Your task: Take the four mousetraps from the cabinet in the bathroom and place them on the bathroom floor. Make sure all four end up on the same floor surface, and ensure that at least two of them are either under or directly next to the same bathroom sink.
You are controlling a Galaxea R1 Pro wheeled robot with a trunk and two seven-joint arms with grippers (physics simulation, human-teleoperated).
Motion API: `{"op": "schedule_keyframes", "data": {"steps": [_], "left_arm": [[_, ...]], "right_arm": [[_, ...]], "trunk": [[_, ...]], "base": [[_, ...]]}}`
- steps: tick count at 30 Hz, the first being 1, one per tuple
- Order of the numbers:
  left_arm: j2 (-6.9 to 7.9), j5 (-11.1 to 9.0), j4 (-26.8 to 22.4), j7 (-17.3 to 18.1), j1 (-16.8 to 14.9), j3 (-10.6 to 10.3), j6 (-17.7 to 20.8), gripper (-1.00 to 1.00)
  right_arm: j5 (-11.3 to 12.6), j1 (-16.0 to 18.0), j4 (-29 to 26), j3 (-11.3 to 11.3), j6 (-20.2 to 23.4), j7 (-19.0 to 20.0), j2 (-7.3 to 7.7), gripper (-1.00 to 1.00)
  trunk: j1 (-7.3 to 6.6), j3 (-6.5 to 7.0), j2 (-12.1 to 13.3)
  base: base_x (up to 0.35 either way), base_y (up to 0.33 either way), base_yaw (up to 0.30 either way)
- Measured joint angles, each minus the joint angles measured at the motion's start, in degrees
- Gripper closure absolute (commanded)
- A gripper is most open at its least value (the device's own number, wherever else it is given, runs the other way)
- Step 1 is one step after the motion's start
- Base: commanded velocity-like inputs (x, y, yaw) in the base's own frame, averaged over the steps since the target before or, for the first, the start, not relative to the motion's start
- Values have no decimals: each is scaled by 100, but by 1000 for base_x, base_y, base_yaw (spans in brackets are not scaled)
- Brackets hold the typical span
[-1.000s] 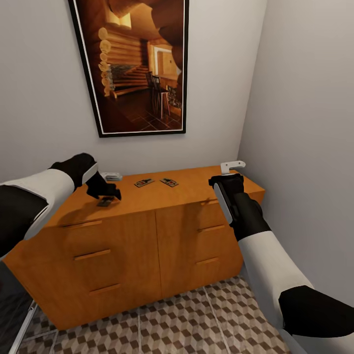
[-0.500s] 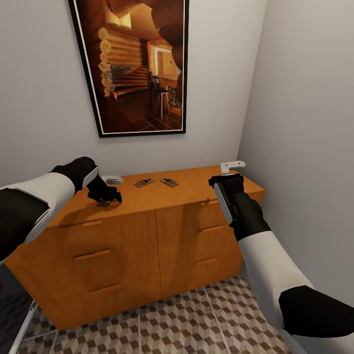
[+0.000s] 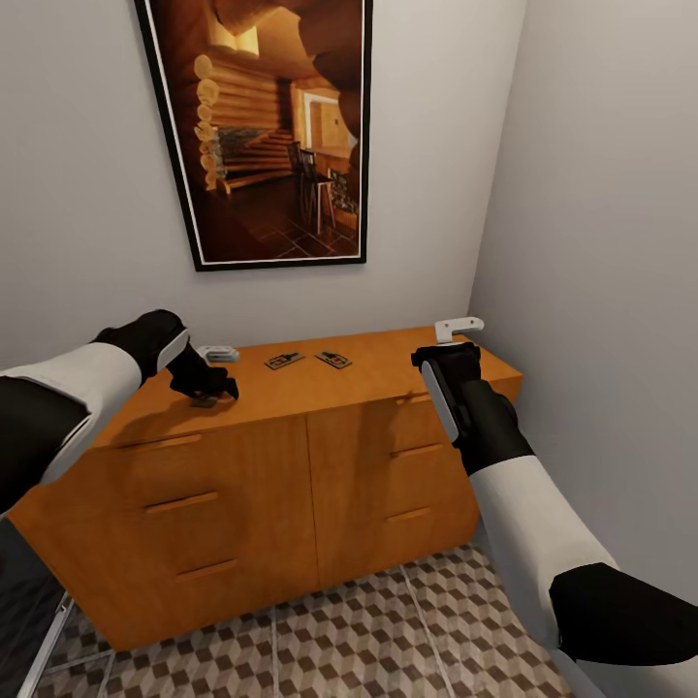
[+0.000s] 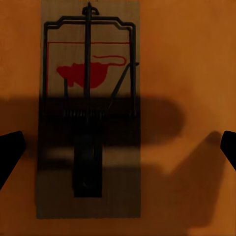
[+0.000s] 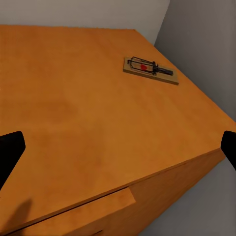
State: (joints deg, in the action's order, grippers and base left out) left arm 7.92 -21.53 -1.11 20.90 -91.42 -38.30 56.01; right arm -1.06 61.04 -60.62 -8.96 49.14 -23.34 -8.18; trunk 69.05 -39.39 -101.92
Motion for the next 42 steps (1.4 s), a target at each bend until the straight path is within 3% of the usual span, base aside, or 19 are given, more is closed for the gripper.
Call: {"op": "schedule_keyframes", "data": {"steps": [7, 8, 10, 18, 32, 33, 35, 36, 37, 38, 42], "left_arm": [[81, -60, -52, -1, 17, 59, 5, -100], [103, -63, -53, 3, 18, 58, 4, 100], [118, 37, -25, -5, 17, -63, -21, 100], [148, -88, -54, -1, 19, 78, 8, 100], [134, -92, -58, 29, 17, 77, 16, 100], [138, 36, -79, 23, 17, -66, -3, 100], [145, 11, -349, 40, 14, -23, 24, 100], [130, 42, -793, 82, 2, -22, 153, 100], [118, -84, -1519, 85, -5, 36, 183, 100], [115, 13, -1491, 87, -7, 8, 172, 100], [112, -2, -1546, 85, -16, 9, 178, 100]], "right_arm": [[0, 0, 3, 0, 0, 2, 0, -100], [1, 0, 5, 0, 0, 3, -1, -100], [1, 0, 7, 0, 0, 3, -2, -100], [0, -16, 5, 0, 0, 0, -1, -100], [7, -22, 16, 0, -4, 4, -4, -100], [9, -28, 17, 0, -6, 4, -5, -100], [10, -70, 17, 0, -7, 3, -7, -100], [16, -146, 18, -33, -13, 5, -1, -100], [7, -148, 17, -35, -11, 4, -1, -100], [8, -149, 17, -35, -14, 4, 0, -100], [4, -150, 17, -35, -14, 4, 0, -100]], "trunk": [[1, -1, 1], [1, -1, 1], [1, 0, 1], [0, 0, 0], [0, 0, 0], [1, -2, 2], [1, -1, 1], [2, -2, 2], [0, 0, 1], [1, -2, 2], [1, -1, 2]], "base": [[0, 0, 0], [0, 0, 0], [0, 0, 0], [0, 0, 0], [0, 0, 0], [0, 0, 0], [0, 0, 0], [0, 0, 0], [0, 0, 0], [0, 0, 0], [0, 0, 0]]}}
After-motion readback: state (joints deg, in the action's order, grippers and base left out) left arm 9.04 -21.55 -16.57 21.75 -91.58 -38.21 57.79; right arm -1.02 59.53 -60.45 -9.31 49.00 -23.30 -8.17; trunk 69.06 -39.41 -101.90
